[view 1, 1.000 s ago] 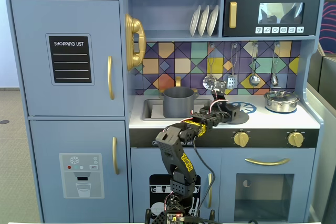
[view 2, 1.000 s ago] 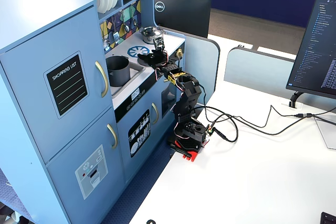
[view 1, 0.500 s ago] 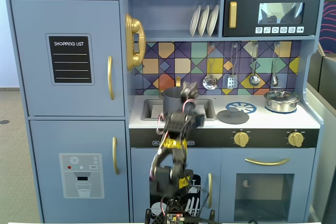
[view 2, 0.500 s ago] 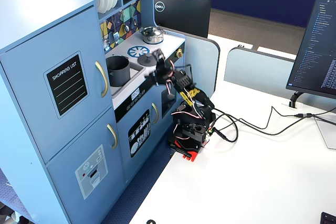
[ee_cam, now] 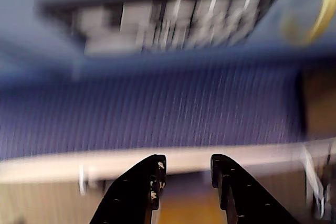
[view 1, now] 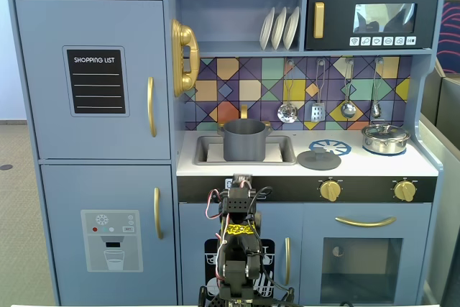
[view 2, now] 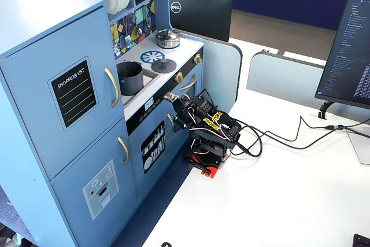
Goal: Take off the lid from the gray recipient and place it on the counter
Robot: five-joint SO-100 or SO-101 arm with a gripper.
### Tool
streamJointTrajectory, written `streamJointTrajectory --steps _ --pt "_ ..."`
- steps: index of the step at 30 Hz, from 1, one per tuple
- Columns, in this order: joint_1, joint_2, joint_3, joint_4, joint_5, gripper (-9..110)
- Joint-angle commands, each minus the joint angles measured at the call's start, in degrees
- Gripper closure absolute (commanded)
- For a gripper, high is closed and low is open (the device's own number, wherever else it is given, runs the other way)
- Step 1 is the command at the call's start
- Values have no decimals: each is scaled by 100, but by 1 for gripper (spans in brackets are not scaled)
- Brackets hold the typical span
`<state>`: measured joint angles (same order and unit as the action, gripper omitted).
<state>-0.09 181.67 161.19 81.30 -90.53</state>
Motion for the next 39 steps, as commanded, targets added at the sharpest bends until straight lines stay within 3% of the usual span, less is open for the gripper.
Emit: streamJointTrajectory --steps 1,5,12,20,28,39 --pt "-299 35 237 360 105 101" --pt "-325 35 879 246 -105 101" --pt "-624 35 1081 -712 993 100" --pt "-387 35 1081 -2039 712 100" --pt "-563 35 1081 229 202 99" --pt "-501 35 1081 642 246 97"
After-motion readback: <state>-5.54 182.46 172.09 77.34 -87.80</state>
